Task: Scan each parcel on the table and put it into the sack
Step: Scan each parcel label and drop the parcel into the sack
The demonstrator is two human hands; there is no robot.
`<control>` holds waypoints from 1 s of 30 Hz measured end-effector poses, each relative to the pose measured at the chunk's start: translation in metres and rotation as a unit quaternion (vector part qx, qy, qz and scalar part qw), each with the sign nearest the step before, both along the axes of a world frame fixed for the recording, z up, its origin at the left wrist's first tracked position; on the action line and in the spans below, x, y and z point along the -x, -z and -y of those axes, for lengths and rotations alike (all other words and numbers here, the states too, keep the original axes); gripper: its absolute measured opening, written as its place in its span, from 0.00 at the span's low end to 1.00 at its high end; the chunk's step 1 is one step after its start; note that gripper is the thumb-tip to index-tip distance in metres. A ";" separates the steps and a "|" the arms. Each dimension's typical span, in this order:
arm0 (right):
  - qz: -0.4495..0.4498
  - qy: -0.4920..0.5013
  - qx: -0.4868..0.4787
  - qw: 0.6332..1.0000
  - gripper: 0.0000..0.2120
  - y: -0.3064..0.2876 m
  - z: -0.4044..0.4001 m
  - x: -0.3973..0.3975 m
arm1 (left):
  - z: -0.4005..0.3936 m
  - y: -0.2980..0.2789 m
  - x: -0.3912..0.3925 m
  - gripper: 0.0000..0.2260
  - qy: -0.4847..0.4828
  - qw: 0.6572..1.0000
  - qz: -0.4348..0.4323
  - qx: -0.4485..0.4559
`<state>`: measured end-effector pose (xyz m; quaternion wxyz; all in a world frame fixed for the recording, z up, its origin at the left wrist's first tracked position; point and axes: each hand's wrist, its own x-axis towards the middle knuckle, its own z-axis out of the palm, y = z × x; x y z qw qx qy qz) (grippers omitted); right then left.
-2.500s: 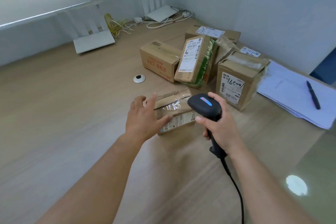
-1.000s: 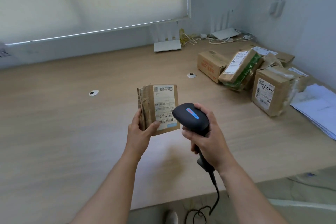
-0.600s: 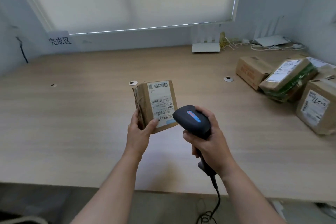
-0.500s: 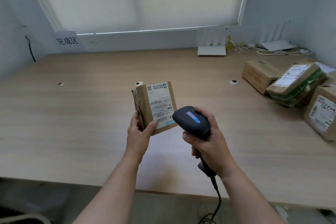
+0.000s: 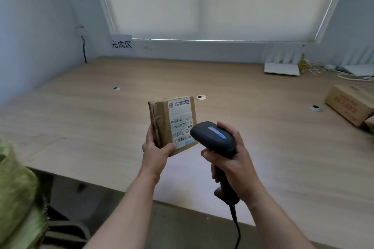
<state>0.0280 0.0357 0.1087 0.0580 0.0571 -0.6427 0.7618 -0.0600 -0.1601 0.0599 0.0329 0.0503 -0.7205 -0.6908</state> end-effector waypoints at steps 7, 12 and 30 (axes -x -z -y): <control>0.017 -0.032 0.042 0.998 0.30 -0.003 0.078 0.011 | 0.069 -0.009 0.013 0.35 -0.007 1.000 -0.018 -0.001; 0.017 -0.016 0.044 0.999 0.31 0.000 0.112 0.016 | 0.103 -0.004 0.024 0.37 0.006 1.000 -0.019 0.003; 0.022 0.006 0.007 1.000 0.32 -0.001 0.140 0.021 | 0.131 0.005 0.028 0.36 0.018 0.999 -0.013 -0.026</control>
